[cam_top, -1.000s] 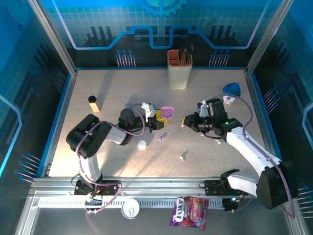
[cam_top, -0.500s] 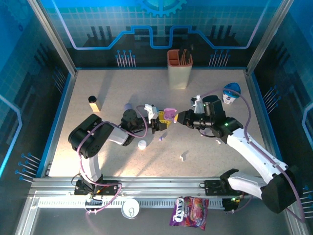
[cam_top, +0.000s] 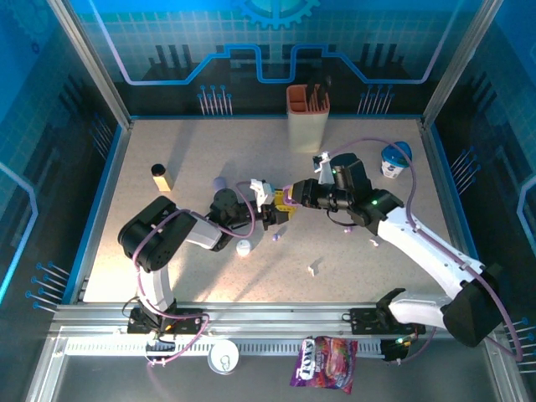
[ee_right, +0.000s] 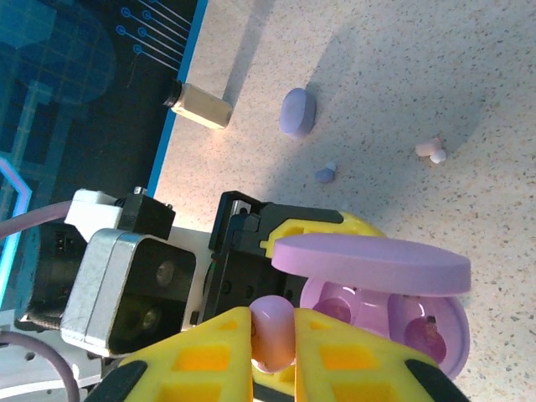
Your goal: Insert wireless bluetooth earbuds into charging case
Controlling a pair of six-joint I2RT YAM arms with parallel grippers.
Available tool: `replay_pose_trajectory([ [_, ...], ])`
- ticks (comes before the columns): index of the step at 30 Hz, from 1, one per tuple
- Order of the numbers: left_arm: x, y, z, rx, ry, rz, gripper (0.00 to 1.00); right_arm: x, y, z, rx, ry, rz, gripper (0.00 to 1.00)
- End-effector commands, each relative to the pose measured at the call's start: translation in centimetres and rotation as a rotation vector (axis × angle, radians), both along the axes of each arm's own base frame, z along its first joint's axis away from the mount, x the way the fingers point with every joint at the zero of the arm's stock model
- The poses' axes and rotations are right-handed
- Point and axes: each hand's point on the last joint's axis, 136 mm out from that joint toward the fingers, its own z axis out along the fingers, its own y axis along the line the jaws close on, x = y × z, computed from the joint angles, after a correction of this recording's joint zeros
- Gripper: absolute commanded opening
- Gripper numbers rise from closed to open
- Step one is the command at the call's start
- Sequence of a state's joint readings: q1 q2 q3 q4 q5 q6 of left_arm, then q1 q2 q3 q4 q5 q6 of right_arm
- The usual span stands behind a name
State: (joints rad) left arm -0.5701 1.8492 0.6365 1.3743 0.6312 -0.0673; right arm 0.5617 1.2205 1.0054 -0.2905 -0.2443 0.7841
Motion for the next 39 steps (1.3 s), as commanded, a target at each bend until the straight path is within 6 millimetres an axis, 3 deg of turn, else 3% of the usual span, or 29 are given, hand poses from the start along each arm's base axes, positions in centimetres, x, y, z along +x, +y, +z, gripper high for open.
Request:
replay_pose_trajectory([
  [1,-0.7,-0.1,1.5,-0.019,-0.069,0.003,0.32,0.4,0.4,0.7,-0.014,-0.044,0.008,0.15],
  [26,-0.6,-0.2,2.0,-0.034,-0.052,0.027,0.32,0.3,0.3,-2.6,-0.051,0.025,0.004,0.16],
  [30,-0.8,-0.1,1.9,-0.032,-0.053,0.024,0.33,0.2,0.4,-2.8,-0.05,0.038,0.0,0.26],
  [39,-0.8,0.1,1.6,-0.023,-0.058,0.037,0.33,-0.1,-0.3,-1.4,-0.056,0.006,-0.007,0.36],
])
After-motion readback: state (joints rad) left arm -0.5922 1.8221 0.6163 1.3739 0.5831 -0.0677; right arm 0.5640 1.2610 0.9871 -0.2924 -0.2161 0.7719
